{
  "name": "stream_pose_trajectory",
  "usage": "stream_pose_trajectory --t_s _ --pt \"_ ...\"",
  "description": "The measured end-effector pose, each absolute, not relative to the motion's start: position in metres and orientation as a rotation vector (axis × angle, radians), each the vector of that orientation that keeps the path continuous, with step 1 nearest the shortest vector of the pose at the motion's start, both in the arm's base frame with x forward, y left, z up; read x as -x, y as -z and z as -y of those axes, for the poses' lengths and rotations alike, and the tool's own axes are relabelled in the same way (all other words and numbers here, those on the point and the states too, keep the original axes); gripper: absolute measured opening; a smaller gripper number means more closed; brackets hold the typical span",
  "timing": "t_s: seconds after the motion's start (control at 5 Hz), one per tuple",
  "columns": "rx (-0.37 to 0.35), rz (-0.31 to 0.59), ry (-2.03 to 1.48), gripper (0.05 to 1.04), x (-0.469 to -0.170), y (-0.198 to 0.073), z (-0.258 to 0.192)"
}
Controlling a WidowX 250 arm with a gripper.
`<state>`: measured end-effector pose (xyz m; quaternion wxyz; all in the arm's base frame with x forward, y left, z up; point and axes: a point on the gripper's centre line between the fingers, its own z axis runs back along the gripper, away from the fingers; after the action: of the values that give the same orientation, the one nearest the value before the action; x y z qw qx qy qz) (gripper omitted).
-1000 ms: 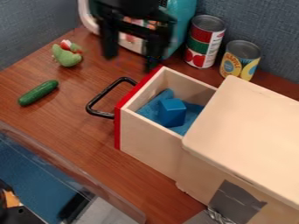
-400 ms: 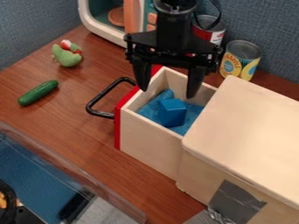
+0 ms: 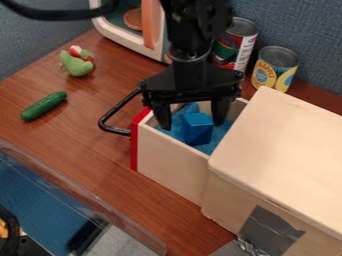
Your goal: Take the Blue object from the drawer and put it left side
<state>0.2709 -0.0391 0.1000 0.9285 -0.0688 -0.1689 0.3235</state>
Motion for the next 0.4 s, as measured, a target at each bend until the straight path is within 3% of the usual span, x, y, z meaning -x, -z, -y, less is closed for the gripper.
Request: stream_pose_trajectory --t_s 0.4 --pt "0.177 0.412 -0.781 1.000 -0.2771 -0.0956 0.0411"
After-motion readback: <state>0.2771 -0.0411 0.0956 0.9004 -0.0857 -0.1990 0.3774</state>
